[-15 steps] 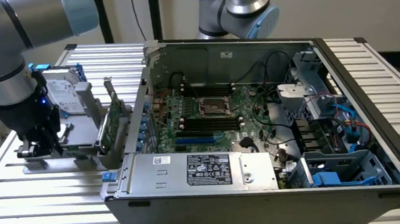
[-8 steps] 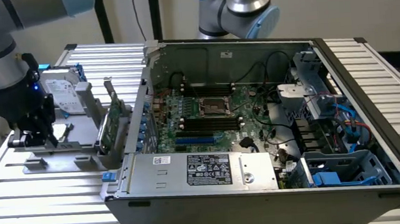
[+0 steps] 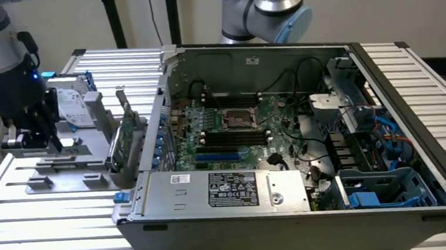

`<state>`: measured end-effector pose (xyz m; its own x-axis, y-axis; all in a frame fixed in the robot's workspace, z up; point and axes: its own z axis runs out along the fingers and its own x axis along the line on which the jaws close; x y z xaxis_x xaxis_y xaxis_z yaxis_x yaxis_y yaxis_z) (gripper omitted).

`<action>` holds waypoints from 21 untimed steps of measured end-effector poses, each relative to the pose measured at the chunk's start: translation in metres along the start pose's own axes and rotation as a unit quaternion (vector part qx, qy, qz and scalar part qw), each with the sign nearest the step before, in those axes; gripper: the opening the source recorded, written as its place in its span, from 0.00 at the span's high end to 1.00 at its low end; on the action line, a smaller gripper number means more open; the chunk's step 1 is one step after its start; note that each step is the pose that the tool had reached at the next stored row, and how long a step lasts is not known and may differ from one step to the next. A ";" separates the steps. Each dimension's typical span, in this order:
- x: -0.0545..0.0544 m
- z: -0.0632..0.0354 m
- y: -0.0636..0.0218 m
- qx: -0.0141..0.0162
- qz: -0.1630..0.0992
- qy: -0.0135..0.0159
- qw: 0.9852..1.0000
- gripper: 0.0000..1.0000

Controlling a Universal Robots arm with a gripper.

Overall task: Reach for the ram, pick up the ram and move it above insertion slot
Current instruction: 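Pick up the ram and move it above insertion slot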

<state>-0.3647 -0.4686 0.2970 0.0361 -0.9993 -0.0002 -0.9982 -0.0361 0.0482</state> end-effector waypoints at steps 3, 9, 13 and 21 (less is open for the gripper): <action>0.001 -0.0140 -0.0126 0.000 0.000 0.000 1.000 0.87; 0.002 -0.0427 -0.0386 -0.001 0.000 -0.001 1.000 0.87; 0.002 -0.0619 -0.0561 -0.001 0.000 -0.002 1.000 0.87; 0.003 -0.0989 -0.0892 -0.003 -0.001 -0.003 1.000 0.87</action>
<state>-0.2708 -0.4686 0.3915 0.0370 -0.9993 -0.0057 -0.9979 -0.0373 0.0536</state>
